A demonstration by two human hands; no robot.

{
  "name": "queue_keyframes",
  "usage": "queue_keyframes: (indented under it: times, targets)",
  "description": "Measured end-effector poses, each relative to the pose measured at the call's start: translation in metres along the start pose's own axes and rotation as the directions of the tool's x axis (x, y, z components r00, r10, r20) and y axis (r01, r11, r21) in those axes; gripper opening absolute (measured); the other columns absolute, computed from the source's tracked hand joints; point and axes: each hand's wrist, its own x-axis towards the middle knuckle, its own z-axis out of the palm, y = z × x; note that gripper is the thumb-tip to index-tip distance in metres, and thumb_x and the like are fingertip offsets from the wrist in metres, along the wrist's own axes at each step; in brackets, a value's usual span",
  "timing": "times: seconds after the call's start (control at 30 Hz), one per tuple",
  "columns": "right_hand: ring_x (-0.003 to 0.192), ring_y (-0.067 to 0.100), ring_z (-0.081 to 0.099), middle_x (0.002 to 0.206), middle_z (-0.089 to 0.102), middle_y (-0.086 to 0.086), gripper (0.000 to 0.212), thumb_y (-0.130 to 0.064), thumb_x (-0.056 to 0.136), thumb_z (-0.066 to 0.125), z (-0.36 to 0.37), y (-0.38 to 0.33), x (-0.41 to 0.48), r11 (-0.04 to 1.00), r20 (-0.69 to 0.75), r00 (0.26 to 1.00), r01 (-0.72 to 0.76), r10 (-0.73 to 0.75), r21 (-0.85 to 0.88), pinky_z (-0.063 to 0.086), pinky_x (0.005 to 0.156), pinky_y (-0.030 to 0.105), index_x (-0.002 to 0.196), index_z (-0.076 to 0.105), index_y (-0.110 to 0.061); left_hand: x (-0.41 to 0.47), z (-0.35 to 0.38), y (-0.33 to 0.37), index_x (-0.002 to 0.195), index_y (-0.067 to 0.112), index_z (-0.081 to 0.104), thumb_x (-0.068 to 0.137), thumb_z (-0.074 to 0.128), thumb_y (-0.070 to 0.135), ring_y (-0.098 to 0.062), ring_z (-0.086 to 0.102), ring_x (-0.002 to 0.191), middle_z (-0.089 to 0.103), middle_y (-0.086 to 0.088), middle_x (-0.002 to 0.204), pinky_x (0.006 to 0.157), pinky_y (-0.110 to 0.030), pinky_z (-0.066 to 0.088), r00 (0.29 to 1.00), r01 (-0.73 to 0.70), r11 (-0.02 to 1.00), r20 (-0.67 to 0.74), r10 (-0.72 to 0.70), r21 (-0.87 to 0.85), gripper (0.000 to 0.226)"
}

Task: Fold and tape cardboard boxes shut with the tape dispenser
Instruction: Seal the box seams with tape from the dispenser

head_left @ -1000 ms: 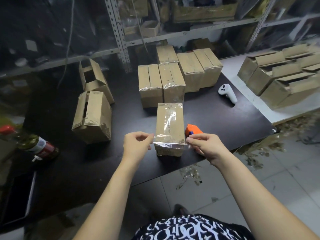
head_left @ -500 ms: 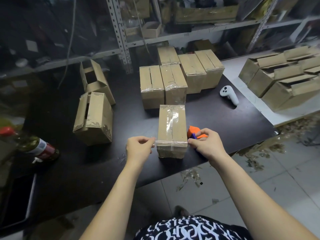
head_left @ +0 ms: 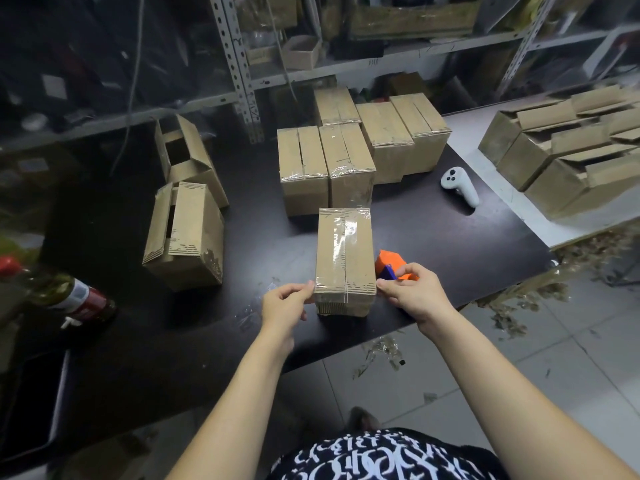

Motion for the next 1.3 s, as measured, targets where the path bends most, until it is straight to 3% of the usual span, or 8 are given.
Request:
queue_keyframes:
  times: [0.17, 0.33, 0.47, 0.6, 0.73, 0.9, 1.07, 1.3]
  targets:
    - [0.051, 0.001, 0.065, 0.072, 0.071, 0.004, 0.027, -0.005, 0.086, 0.081, 0.005, 0.011, 0.001, 0.999, -0.054, 0.998, 0.026, -0.023, 0.041, 0.051, 0.05, 0.013, 0.101, 0.058, -0.005, 0.001, 0.002, -0.004, 0.095, 0.021, 0.076, 0.093, 0.073, 0.036, -0.018, 0.049, 0.058, 0.077, -0.006, 0.086, 0.046, -0.021, 0.037, 1.0, -0.015, 1.0, 0.018, 0.014, 0.013, 0.016]
    - [0.089, 0.017, 0.07, 0.096, 0.072, 0.006, 0.024, -0.021, 0.086, 0.083, 0.004, 0.025, 0.002, 0.999, -0.027, 1.0, 0.013, -0.012, 0.047, 0.06, 0.074, 0.028, 0.102, 0.069, -0.01, 0.0, -0.004, -0.005, 0.109, 0.024, 0.066, 0.095, 0.065, 0.052, -0.02, 0.053, 0.064, 0.067, -0.011, 0.088, 0.041, -0.017, 0.039, 0.991, 0.024, 0.995, 0.127, -0.036, 0.098, 0.031]
    - [0.091, 0.019, 0.075, 0.096, 0.077, 0.006, 0.007, -0.014, 0.091, 0.077, 0.005, 0.037, -0.004, 0.993, 0.03, 0.997, 0.072, -0.075, 0.092, 0.061, 0.074, 0.025, 0.096, 0.074, -0.013, 0.003, 0.005, -0.012, 0.119, 0.023, 0.063, 0.105, 0.051, 0.043, -0.018, 0.064, 0.083, 0.067, -0.004, 0.104, 0.06, -0.02, 0.047, 0.991, -0.095, 0.979, 0.115, 0.074, 0.182, 0.028]
    - [0.085, 0.001, 0.07, 0.089, 0.074, -0.007, 0.011, -0.014, 0.086, 0.083, 0.003, 0.036, -0.005, 0.95, -0.056, 0.952, 0.294, -0.3, -0.103, 0.053, 0.072, 0.012, 0.093, 0.075, -0.016, 0.007, 0.008, -0.019, 0.126, 0.028, 0.061, 0.103, 0.053, 0.018, -0.014, 0.057, 0.101, 0.055, -0.005, 0.127, 0.072, -0.024, 0.046, 0.978, -0.208, 0.933, 0.055, 0.201, 0.294, 0.026]
    - [0.09, 0.006, 0.07, 0.094, 0.073, -0.01, 0.021, -0.002, 0.085, 0.08, -0.003, 0.04, -0.007, 0.812, 0.015, 0.839, 0.531, -0.544, -0.243, 0.059, 0.082, 0.024, 0.097, 0.075, -0.018, 0.004, -0.005, -0.019, 0.102, 0.029, 0.069, 0.09, 0.067, 0.0, -0.005, 0.064, 0.092, 0.065, 0.004, 0.108, 0.079, -0.022, 0.052, 0.835, -0.535, 0.768, 0.081, 0.545, 0.352, 0.032]
    - [0.104, 0.01, 0.067, 0.114, 0.069, -0.009, 0.025, 0.0, 0.086, 0.078, -0.007, 0.044, 0.0, 0.582, 0.202, 0.663, 0.738, -0.721, -0.342, 0.057, 0.084, 0.026, 0.105, 0.08, -0.016, 0.013, -0.017, -0.015, 0.097, 0.014, 0.081, 0.08, 0.077, -0.008, -0.006, 0.064, 0.085, 0.067, 0.01, 0.098, 0.071, -0.011, 0.046, 0.581, -0.803, 0.466, 0.316, 0.75, 0.37, 0.028]
    - [0.101, 0.007, 0.066, 0.111, 0.069, -0.007, 0.017, -0.005, 0.084, 0.082, -0.006, 0.045, 0.003, 0.499, 0.217, 0.596, 0.783, -0.773, -0.37, 0.055, 0.085, 0.021, 0.098, 0.083, -0.014, 0.017, -0.022, -0.013, 0.094, 0.016, 0.083, 0.082, 0.082, 0.003, -0.009, 0.066, 0.094, 0.068, 0.008, 0.114, 0.074, -0.006, 0.044, 0.451, -0.876, 0.311, 0.401, 0.797, 0.368, 0.018]
    - [0.096, 0.002, 0.07, 0.097, 0.075, -0.003, 0.01, -0.003, 0.082, 0.083, -0.003, 0.044, 0.004, 0.485, 0.17, 0.562, 0.803, -0.809, -0.346, 0.053, 0.079, 0.016, 0.089, 0.083, -0.01, 0.012, -0.011, -0.022, 0.082, -0.001, 0.075, 0.093, 0.068, 0.007, -0.018, 0.073, 0.087, 0.076, -0.005, 0.104, 0.075, -0.03, 0.058, 0.323, -0.896, 0.172, 0.335, 0.885, 0.41, 0.016]
